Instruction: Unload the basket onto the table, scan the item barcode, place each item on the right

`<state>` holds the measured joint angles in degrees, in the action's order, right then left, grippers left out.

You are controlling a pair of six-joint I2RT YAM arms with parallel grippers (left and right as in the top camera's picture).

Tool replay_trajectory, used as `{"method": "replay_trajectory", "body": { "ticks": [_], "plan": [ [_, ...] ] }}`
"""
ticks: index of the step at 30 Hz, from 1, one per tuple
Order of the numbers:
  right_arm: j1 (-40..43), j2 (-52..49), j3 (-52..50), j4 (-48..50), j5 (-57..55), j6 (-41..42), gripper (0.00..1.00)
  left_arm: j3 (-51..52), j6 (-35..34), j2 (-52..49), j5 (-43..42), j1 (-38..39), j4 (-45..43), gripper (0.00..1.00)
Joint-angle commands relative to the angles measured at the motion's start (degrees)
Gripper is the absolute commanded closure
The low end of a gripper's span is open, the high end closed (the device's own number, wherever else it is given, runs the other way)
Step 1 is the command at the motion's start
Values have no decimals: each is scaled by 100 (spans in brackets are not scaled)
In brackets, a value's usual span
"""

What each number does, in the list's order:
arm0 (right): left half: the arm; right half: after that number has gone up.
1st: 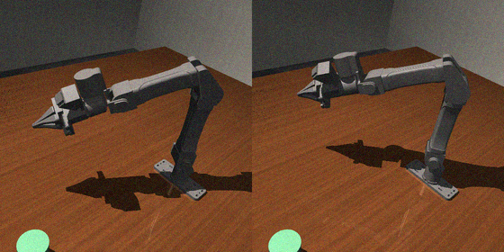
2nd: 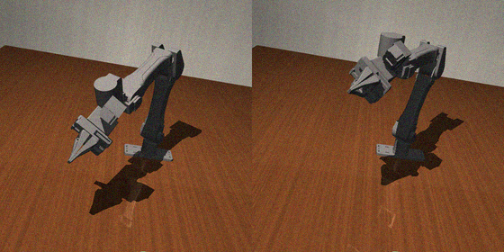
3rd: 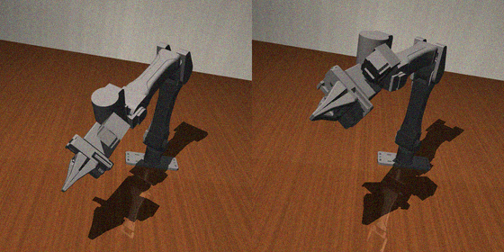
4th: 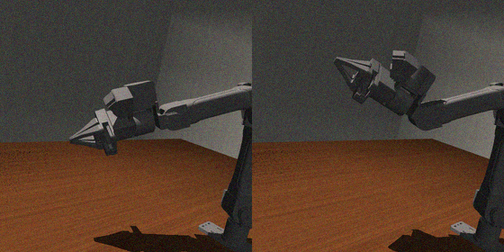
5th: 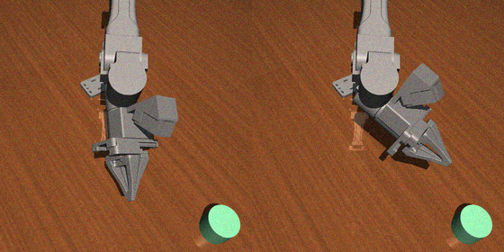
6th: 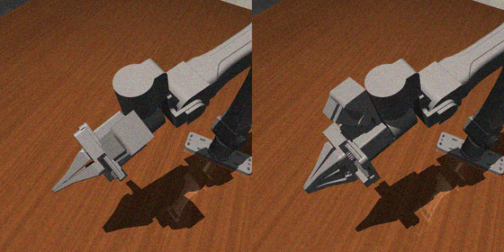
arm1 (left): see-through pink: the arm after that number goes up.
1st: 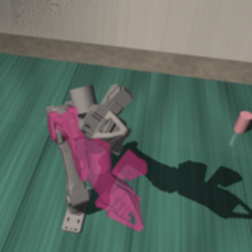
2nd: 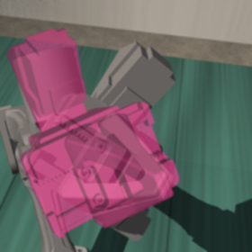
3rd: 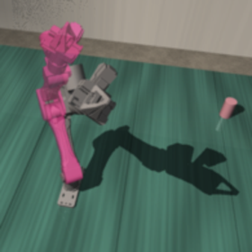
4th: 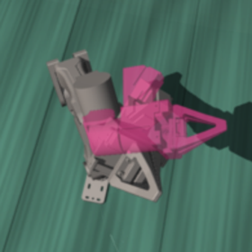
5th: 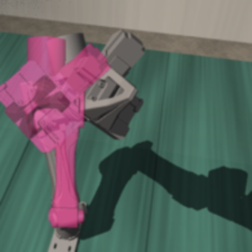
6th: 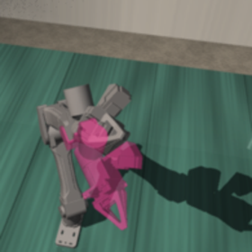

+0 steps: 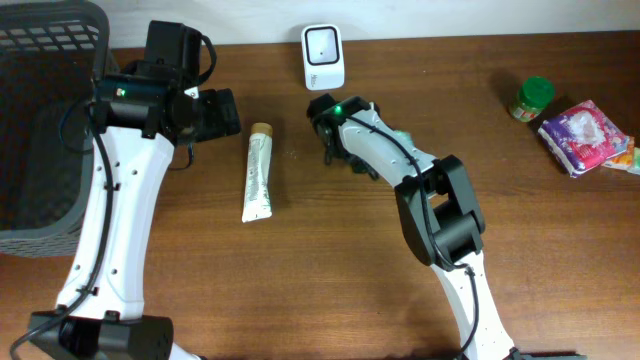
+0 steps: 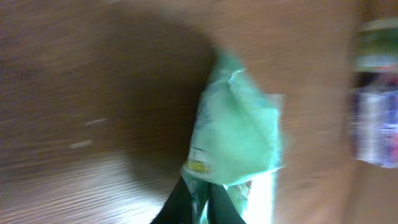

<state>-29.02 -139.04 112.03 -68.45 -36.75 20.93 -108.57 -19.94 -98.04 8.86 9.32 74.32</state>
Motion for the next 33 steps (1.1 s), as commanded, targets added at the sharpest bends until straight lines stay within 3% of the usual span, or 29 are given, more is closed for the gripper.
{"method": "replay_trajectory", "body": {
  "ticks": [1, 3, 11, 13, 16, 21, 27, 30, 33],
  "plan": [
    [-181, -22, -76, 63, 1574, 57, 57, -4, 26, -9, 39, 26, -4, 1],
    [-221, -20, -17, 39, 1952, 57, 42, -4, 26, -11, 39, 26, -4, 1],
    [407, -20, 1991, -1351, 2164, 28, 23, -4, 26, -11, 42, 26, -4, 1],
    [717, -20, 2297, -1456, 2503, -396, 22, -4, 26, -11, 42, 26, -4, 1],
    [1373, -20, 2343, -1617, 4096, -2055, 22, -4, 26, -11, 42, 26, -4, 1],
    [1987, -20, 2028, -1853, 5381, -3086, 26, -4, 26, -11, 42, 26, -4, 1],
    [2039, -20, 1222, -1305, 5302, -3158, 26, -4, 26, -11, 42, 26, -4, 1],
    [2041, -20, 837, -973, 5239, -3139, 40, -4, 26, -11, 42, 26, -4, 1],
    [2035, -20, 732, -857, 5235, -3047, 45, -4, 26, -11, 42, 26, -4, 1]
  ]
}}
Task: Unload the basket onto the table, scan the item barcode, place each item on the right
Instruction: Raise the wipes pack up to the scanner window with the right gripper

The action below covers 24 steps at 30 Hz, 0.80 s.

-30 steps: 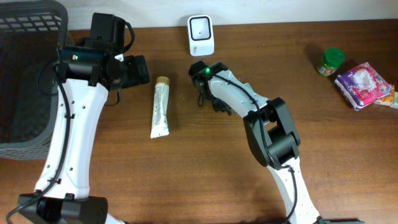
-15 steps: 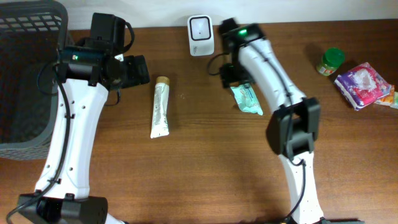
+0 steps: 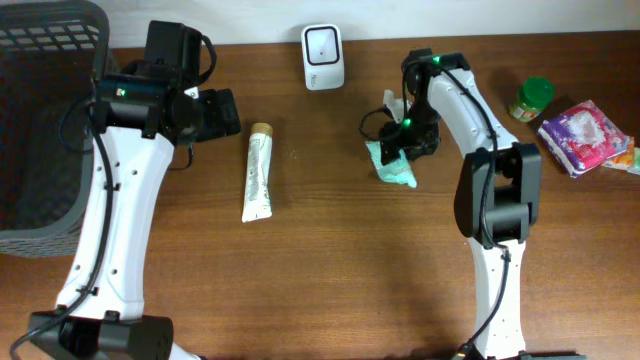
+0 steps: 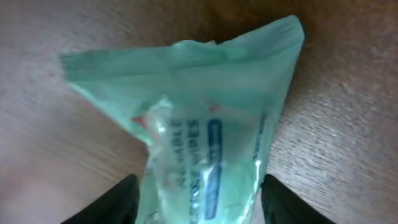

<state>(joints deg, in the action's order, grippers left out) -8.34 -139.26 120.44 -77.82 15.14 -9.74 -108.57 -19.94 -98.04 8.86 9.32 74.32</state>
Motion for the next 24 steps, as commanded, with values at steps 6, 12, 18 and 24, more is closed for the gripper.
{"method": "replay_trajectory", "body": {
  "ticks": [6, 12, 18, 24],
  "plan": [
    [-42, 2, -240, 393, -284, 645, 66, -4, 26, -11, 42, 26, -4, 1],
    [-271, 2, 26, 525, -271, 1325, 95, -4, 26, -11, 42, 26, -4, 1],
    [-446, 4, 1530, 828, -271, 1902, 95, -4, 26, -11, 39, 26, -4, 1],
    [-455, -2, 1762, 2990, -271, 3248, 94, -4, 26, -11, 42, 26, -4, 1]
  ]
}}
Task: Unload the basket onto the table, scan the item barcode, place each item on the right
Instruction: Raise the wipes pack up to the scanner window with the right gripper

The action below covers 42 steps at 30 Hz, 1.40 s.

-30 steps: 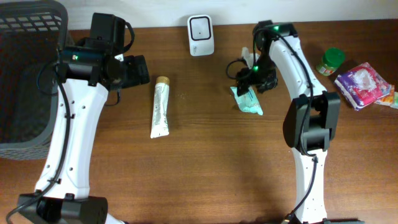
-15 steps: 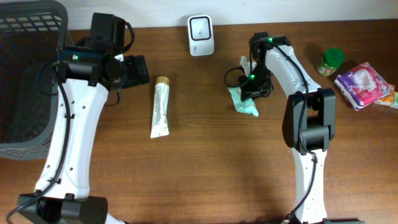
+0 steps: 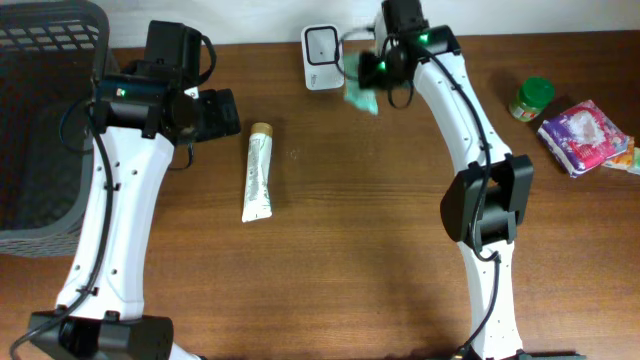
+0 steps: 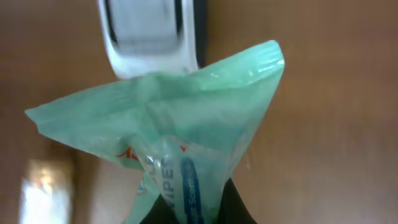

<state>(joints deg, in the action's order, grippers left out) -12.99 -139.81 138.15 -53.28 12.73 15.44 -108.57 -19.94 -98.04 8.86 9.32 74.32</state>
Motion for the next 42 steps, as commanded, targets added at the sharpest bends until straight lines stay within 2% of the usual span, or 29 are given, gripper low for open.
{"method": "replay_trajectory", "body": {
  "ticks": [1, 8, 12, 18, 21, 25, 28, 31, 33, 37, 42],
  "plan": [
    [-7, 52, -44, 850, -31, 807, 94, -4, 26, -11, 42, 26, -4, 1],
    [-321, 28, -787, 3311, -225, 800, 81, -4, 26, -11, 42, 26, -4, 1],
    [-522, -42, -1097, 3860, -857, 800, 80, -4, 26, -11, 42, 26, -4, 1],
    [-612, -116, -1119, 3856, -892, 754, 81, -4, 26, -11, 42, 26, -4, 1],
    [-612, -103, -1119, 3786, -730, 754, 75, -4, 26, -11, 42, 26, -4, 1],
    [-614, -103, -1119, 2787, -542, 754, 64, -4, 26, -9, 42, 26, -4, 1],
    [-643, -103, -1119, 1801, 39, 105, 54, -4, 26, -11, 42, 26, -4, 1],
    [-684, -107, -1119, 922, 20, 107, 54, -4, 26, -11, 42, 26, -4, 1],
    [-717, -122, -1134, 669, -101, 109, 53, -4, 26, -11, 39, 26, -4, 1],
    [-863, -136, -1388, 793, -328, 109, 49, -4, 26, -11, 42, 26, -4, 1],
    [-1102, -149, -2063, 1558, -660, 107, 49, -4, 26, -9, 42, 26, -4, 1]
  ]
}}
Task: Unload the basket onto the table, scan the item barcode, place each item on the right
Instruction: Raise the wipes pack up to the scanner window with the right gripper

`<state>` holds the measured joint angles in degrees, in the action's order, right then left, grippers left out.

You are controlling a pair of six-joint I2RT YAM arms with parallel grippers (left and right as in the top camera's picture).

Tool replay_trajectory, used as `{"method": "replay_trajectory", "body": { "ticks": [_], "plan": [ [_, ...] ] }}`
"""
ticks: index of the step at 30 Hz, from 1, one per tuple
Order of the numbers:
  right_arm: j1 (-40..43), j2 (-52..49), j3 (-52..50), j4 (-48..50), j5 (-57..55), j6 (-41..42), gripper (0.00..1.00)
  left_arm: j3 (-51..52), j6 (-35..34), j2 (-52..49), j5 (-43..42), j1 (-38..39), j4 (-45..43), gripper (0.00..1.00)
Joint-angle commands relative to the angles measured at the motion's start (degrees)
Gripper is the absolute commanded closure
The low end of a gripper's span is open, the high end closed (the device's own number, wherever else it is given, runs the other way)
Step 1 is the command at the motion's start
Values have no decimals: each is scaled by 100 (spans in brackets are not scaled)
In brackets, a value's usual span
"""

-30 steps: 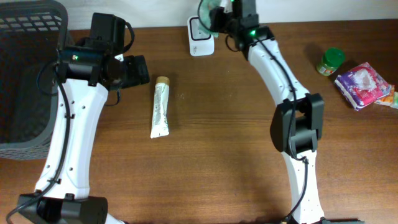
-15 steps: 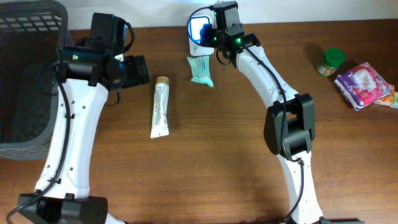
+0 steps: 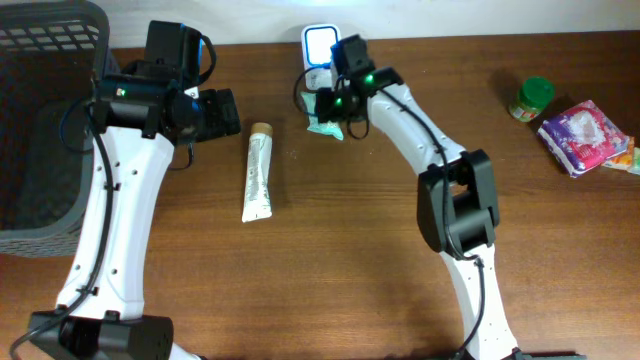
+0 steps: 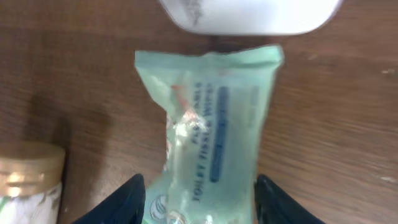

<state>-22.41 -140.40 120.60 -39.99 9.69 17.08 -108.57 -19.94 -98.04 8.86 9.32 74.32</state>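
A green pack of toilet wipes (image 4: 208, 134) lies flat on the wooden table just in front of the white barcode scanner (image 4: 249, 14), its label facing up. My right gripper (image 4: 202, 202) is open, with one dark finger on each side of the pack's near end. In the overhead view the pack (image 3: 327, 126) sits below the scanner (image 3: 320, 45), whose window glows pale blue, and the right gripper (image 3: 335, 108) hangs over the pack. My left gripper (image 3: 222, 112) hovers at the left, holding nothing that shows; its jaws are unclear.
A toothpaste tube (image 3: 258, 172) lies left of the pack, and its gold cap (image 4: 28, 163) shows in the right wrist view. A dark basket (image 3: 40, 100) fills the far left. A green jar (image 3: 533, 97) and a pink packet (image 3: 585, 135) sit at the far right.
My right gripper was shut on the wipes pack, held up at the scanner's right side. Now the pack lies flat in front of the scanner and the jaws stand open around it.
First my right gripper was shut on the pack near the table's middle. Then the pack was right of centre with the jaws spread around it. After that it was gripped and held by the scanner. Now it lies before the scanner, released. The left arm stayed still.
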Motion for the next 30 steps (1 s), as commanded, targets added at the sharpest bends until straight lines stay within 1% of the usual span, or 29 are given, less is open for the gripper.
{"method": "replay_trajectory", "body": {
  "ticks": [1, 2, 3, 6, 7, 9, 14, 16, 18, 22, 24, 26, 30],
  "plan": [
    [-197, -90, -444, 389, -573, -57, 49, -4, 26, -11, 42, 26, -4, 1],
    [-212, -90, -531, 492, -721, -57, 50, -4, 26, -11, 42, 26, -4, 1],
    [-232, -90, -623, 599, -938, -59, 53, -4, 26, -11, 42, 26, -4, 1],
    [-234, -85, -636, 708, -1062, -57, 73, -4, 26, -11, 39, 26, -4, 1],
    [-225, -63, -636, 750, -1062, -59, 83, -4, 26, -11, 42, 26, -4, 1],
    [-216, 35, -590, 717, -1045, -59, 96, -4, 26, -11, 39, 26, -4, 1],
    [-243, 595, -295, 645, -977, -59, 96, -4, 26, -11, 42, 26, -4, 1],
    [-205, 901, -83, 802, -1029, -59, 96, -4, 26, -11, 42, 26, -4, 1],
    [-155, 988, 72, 1091, -1040, -127, 96, -4, 26, -9, 42, 26, -4, 1],
    [-42, 922, 70, 1961, -1095, -188, 96, -4, 26, -9, 42, 26, -4, 1],
    [-2, 813, 70, 2306, -1353, -188, 95, -4, 26, -11, 39, 26, -4, 1],
    [11, 573, 70, 2680, -1659, -214, 94, -4, 26, -11, 42, 26, -4, 1],
    [26, 39, 70, 3141, -1637, -210, 93, -4, 26, -11, 42, 26, -4, 1]
  ]
}}
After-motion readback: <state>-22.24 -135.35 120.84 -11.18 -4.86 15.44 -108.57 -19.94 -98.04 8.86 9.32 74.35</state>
